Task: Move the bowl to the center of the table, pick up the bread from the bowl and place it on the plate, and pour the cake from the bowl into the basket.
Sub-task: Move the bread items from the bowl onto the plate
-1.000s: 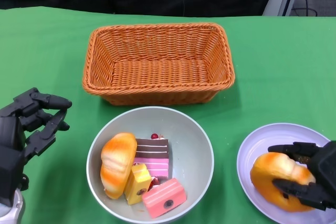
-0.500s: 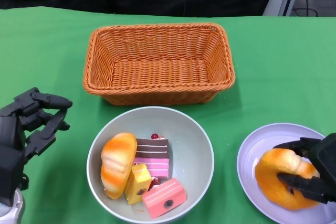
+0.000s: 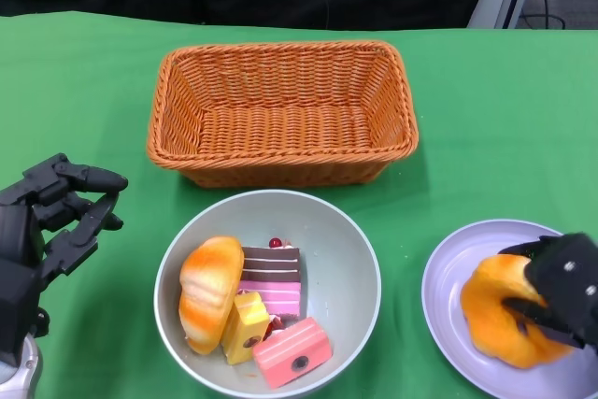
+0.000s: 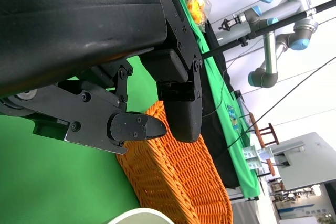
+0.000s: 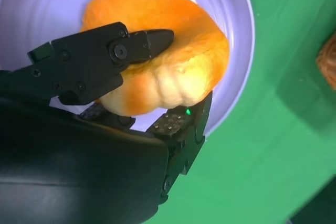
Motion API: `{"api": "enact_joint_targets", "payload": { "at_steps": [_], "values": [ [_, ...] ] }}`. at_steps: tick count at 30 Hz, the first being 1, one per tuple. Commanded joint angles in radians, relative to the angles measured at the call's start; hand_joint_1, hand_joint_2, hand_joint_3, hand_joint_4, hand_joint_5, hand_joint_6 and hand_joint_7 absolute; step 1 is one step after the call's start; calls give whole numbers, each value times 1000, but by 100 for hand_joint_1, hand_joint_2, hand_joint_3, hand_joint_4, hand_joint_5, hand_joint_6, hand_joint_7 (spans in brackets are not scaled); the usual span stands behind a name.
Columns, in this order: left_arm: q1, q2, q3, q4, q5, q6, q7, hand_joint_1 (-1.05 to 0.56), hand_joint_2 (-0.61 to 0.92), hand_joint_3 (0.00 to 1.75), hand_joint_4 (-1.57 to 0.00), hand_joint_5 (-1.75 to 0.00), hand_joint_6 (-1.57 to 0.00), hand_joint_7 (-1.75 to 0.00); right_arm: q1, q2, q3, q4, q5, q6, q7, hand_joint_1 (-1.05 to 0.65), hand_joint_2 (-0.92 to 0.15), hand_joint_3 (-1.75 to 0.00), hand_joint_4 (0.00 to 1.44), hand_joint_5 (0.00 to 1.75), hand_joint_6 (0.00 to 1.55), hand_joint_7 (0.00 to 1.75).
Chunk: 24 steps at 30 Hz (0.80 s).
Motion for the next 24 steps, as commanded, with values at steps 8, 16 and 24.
{"api": "enact_joint_targets", "payload": {
  "at_steps": [8,16,24],
  "values": [
    [8,23,8,4,-10,1,-10,-10,92,34,-84,-121,-89,-84,68,-101,113,-42,-243,-98,-34,-44,-92,-7,68,9,63,0],
    [10,23,7,-3,-17,10,-21,-9,92,35,-85,-121,-89,-83,97,-128,193,-114,-433,-29,16,-56,-92,-9,28,0,32,0],
    [13,27,9,-4,-13,11,-26,-10,92,34,-84,-122,-89,-82,108,-113,227,-107,-537,-16,-6,-61,-92,-8,11,0,22,0]
  ]
}}
